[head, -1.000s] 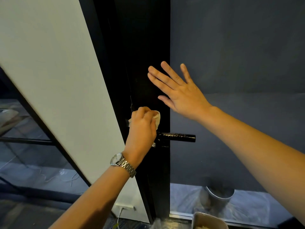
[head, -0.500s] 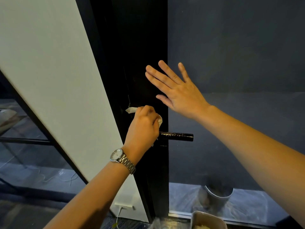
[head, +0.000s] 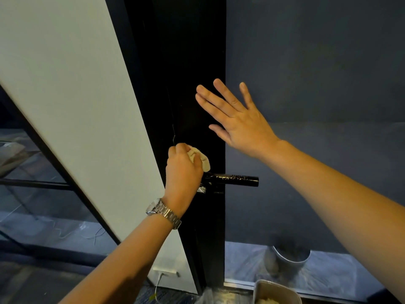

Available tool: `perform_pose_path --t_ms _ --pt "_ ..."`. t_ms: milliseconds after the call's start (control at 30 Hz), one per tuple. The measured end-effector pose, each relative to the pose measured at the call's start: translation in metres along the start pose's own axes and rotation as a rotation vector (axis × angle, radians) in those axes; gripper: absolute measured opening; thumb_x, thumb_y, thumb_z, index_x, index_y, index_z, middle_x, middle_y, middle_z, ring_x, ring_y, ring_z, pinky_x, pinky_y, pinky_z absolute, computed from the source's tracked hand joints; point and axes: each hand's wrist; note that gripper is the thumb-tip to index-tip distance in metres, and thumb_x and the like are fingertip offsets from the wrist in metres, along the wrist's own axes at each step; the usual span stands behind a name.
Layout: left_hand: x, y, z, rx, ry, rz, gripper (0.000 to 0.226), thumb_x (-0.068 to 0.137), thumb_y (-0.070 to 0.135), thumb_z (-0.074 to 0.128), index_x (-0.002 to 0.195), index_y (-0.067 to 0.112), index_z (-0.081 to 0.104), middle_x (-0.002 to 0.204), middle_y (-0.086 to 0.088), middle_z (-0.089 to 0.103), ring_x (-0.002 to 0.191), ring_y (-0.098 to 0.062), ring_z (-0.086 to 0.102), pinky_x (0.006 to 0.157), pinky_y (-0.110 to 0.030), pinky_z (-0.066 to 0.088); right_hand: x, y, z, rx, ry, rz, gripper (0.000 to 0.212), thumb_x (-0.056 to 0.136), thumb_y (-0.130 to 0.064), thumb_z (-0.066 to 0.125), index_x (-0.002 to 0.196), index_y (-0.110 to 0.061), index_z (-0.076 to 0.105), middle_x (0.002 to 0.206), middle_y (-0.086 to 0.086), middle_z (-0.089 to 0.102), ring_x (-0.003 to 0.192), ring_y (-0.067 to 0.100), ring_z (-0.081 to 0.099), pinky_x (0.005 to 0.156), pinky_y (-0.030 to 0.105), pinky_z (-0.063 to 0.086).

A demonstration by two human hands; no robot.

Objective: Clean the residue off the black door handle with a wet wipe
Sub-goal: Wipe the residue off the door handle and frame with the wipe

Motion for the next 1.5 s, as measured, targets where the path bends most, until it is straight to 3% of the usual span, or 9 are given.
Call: perform_pose_path --t_ms 133,333,567,700,800,967,1100,1333,1500 --pt "0.0 0.0 0.001 0.103 -0.01 0.274 0.023 0.091 0.013 0.05 0.112 0.007 0.058 0.117 -0.009 0.053 0.101 -0.018 0.049 0.069 -0.003 0.032 -0.002 -0.001 0.0 -0.015 0.0 0.0 0.058 0.096 -0.032 0.044 0.148 -0.018 0.025 0.155 0.0 0.028 0.143 0.023 0.022 0.113 0.051 0.009" --pt "0.002 0.001 0.0 0.013 -0.124 -0.155 0.03 0.092 0.022 0.044 0.11 -0.002 0.043 0.103 -0.017 0.057 0.063 -0.014 0.048 0.043 -0.014 0.034 -0.004 -0.002 -0.004 -0.004 -0.025 0.009 0.06 0.095 -0.031 0.045 0.149 -0.017 0.023 0.156 0.0 0.026 0.144 0.023 0.02 0.113 0.051 0.009" --pt "0.001 0.017 0.001 0.218 -0.07 0.132 0.024 0.09 0.005 0.043 0.112 -0.003 0.049 0.118 -0.023 0.049 0.106 -0.035 0.047 0.082 -0.033 0.037 0.0 -0.004 -0.009 -0.006 -0.067 0.018 0.061 0.094 -0.03 0.046 0.149 -0.017 0.022 0.156 0.0 0.025 0.144 0.024 0.021 0.113 0.053 0.011" --pt "-0.001 -0.003 -0.002 -0.056 0.004 -0.037 0.023 0.09 0.016 0.049 0.108 0.003 0.054 0.092 -0.003 0.054 0.074 -0.011 0.051 0.056 -0.008 0.038 -0.001 -0.004 -0.009 0.014 -0.069 0.024 0.063 0.094 -0.028 0.048 0.15 -0.017 0.02 0.157 -0.001 0.023 0.145 0.024 0.018 0.114 0.052 0.009" --pt "0.003 -0.007 -0.002 -0.2 -0.09 -0.242 0.017 0.089 0.013 0.047 0.076 0.004 0.051 0.06 0.001 0.043 0.041 -0.004 0.047 0.034 -0.009 0.032 0.0 -0.005 -0.01 0.017 -0.069 0.029 0.063 0.094 -0.028 0.048 0.15 -0.017 0.02 0.157 -0.001 0.023 0.145 0.024 0.017 0.113 0.052 0.007" --pt "-0.005 0.003 0.002 -0.026 -0.012 -0.052 0.034 0.092 0.012 0.045 0.124 0.001 0.046 0.117 -0.015 0.049 0.087 -0.011 0.041 0.062 -0.007 0.033 0.0 -0.006 -0.01 0.036 -0.079 0.037 0.062 0.094 -0.028 0.047 0.15 -0.017 0.02 0.157 0.0 0.022 0.145 0.025 0.017 0.113 0.052 0.007" --pt "-0.007 -0.008 0.0 0.051 -0.018 0.21 0.034 0.093 0.014 0.044 0.127 0.008 0.048 0.126 -0.011 0.047 0.108 -0.019 0.046 0.074 -0.004 0.032 0.0 -0.006 -0.011 0.021 -0.091 0.043 0.061 0.095 -0.029 0.045 0.15 -0.017 0.02 0.158 -0.001 0.021 0.146 0.025 0.016 0.113 0.053 0.006" --pt "0.016 -0.016 -0.014 0.28 -0.205 0.594 0.029 0.092 0.02 0.047 0.118 0.012 0.059 0.117 -0.007 0.054 0.104 -0.019 0.047 0.081 -0.019 0.036 0.0 -0.006 -0.012 0.028 -0.106 0.044 0.061 0.096 -0.029 0.044 0.15 -0.018 0.019 0.158 0.0 0.02 0.146 0.024 0.014 0.113 0.052 0.005" --pt "0.012 -0.009 -0.007 0.213 0.022 0.31 0.021 0.09 0.005 0.046 0.105 0.002 0.061 0.107 -0.013 0.057 0.088 -0.022 0.057 0.068 -0.015 0.036 -0.001 -0.005 -0.011 0.014 -0.119 0.047 0.06 0.096 -0.03 0.042 0.15 -0.018 0.019 0.158 -0.001 0.021 0.146 0.024 0.015 0.113 0.053 0.007"
Point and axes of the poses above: each hand's wrist, its own x-axis towards the middle knuckle, its own z-axis out of the palm, y = z × x
